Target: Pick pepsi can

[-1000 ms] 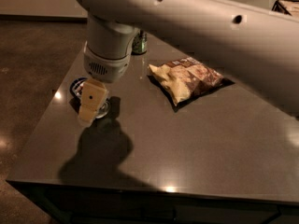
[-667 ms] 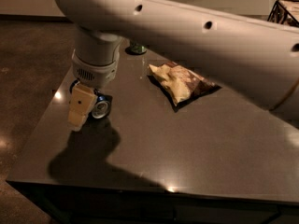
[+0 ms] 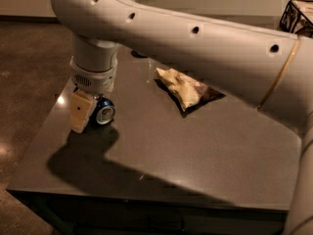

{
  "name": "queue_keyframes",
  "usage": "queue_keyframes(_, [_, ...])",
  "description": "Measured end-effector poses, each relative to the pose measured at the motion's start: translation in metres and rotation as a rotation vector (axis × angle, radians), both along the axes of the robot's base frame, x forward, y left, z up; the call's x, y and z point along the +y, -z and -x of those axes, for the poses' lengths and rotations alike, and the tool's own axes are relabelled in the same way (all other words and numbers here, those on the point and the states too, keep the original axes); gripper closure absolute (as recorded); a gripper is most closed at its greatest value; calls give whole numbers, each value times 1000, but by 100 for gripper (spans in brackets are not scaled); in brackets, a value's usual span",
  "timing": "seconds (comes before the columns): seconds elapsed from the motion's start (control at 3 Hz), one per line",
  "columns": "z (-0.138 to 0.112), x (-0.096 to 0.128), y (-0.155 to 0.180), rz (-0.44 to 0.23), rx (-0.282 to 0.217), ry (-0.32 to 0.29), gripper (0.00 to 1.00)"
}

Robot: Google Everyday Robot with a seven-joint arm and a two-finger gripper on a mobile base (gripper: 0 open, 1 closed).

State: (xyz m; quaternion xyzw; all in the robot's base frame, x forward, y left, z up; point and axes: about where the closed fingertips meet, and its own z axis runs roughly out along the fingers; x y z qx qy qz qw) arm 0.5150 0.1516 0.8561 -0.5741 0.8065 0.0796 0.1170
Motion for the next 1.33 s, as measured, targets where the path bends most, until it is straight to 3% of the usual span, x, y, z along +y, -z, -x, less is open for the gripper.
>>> queue_keyframes(0.67, [-12, -6, -1, -10, -2, 44, 64])
queue_keyframes(1.0, [-20, -25, -24, -41, -18, 51, 88])
queue_keyframes(1.33, [-33, -48, -53, -70, -44, 46, 100])
